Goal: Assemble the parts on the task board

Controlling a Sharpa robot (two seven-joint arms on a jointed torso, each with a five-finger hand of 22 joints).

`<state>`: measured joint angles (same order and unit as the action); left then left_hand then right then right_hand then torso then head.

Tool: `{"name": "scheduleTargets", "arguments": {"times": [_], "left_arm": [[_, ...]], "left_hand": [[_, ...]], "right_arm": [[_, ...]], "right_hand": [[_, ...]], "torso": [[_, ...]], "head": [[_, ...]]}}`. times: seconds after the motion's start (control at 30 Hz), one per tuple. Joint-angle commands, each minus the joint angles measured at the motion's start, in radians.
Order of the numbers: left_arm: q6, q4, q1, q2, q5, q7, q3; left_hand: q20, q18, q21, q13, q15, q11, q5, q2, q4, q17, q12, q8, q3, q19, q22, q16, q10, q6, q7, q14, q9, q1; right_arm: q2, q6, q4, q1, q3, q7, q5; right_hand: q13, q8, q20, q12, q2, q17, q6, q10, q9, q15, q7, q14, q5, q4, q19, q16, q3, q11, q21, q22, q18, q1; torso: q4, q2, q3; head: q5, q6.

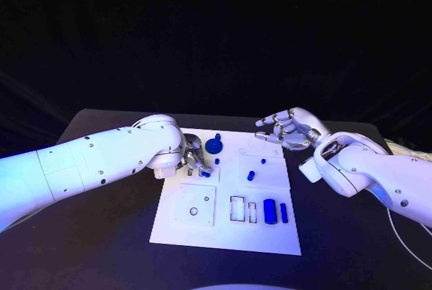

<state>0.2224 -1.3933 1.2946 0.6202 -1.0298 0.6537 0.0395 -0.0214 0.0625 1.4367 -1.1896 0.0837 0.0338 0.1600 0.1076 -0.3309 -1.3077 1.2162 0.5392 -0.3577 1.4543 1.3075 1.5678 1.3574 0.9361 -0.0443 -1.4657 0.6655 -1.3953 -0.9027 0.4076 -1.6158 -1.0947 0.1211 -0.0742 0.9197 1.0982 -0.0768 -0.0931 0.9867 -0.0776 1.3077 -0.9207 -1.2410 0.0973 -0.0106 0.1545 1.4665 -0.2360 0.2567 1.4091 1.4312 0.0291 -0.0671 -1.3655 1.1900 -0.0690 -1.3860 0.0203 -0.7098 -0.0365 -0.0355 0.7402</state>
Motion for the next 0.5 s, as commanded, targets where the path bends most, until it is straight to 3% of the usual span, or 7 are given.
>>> {"name": "scheduleTargets", "arguments": {"times": [0.03,0.3,0.5], "left_arm": [[-0.028,-0.015,-0.001,0.008,0.017,-0.007,-0.002],[-0.096,-0.046,-0.001,0.042,0.033,-0.016,-0.006],[-0.134,-0.074,-0.001,0.061,0.000,-0.026,-0.007]], "left_hand": [[-0.003,-0.012,0.003,0.006,0.001,-0.004,0.004,0.015,0.156,-0.263,-0.007,0.006,-0.191,0.001,0.044,0.003,0.009,0.003,0.002,-0.105,0.012,0.040],[-0.005,-0.012,0.001,0.006,0.002,-0.004,0.006,0.034,0.191,-0.263,-0.008,0.013,-0.259,0.000,0.045,0.003,0.011,0.003,0.003,-0.105,0.032,0.081],[-0.005,-0.012,0.001,0.008,0.003,-0.003,0.005,0.040,0.206,-0.263,-0.010,0.016,-0.281,0.001,0.047,0.003,0.011,0.002,0.003,-0.105,0.040,0.093]], "right_arm": [[0.000,-0.005,0.001,0.000,0.000,0.004,0.008],[-0.001,-0.002,0.006,0.000,0.000,0.010,0.008],[-0.002,0.000,0.007,0.000,0.000,0.010,0.009]], "right_hand": [[0.001,-0.005,0.005,0.004,0.015,0.080,-0.008,-0.003,0.001,-0.004,0.000,0.062,-0.007,-0.002,0.003,0.004,-0.005,0.003,-0.001,0.000,-0.007,0.000],[-0.004,-0.003,0.006,0.002,0.021,0.079,-0.008,0.000,0.001,-0.004,0.000,0.062,-0.034,-0.002,0.004,0.002,-0.009,0.003,0.000,-0.001,-0.007,0.002],[-0.007,-0.003,0.006,0.001,0.022,0.078,-0.008,0.002,0.001,-0.004,0.000,0.061,-0.042,-0.001,0.004,0.000,-0.012,0.003,0.001,-0.002,-0.007,0.006]], "torso": [[0.0006,-0.001,-0.0003],[0.0002,-0.001,0.0009],[0.0009,-0.001,-0.0003]], "head": [[0.000,0.001],[0.002,0.002],[0.001,0.007]]}}
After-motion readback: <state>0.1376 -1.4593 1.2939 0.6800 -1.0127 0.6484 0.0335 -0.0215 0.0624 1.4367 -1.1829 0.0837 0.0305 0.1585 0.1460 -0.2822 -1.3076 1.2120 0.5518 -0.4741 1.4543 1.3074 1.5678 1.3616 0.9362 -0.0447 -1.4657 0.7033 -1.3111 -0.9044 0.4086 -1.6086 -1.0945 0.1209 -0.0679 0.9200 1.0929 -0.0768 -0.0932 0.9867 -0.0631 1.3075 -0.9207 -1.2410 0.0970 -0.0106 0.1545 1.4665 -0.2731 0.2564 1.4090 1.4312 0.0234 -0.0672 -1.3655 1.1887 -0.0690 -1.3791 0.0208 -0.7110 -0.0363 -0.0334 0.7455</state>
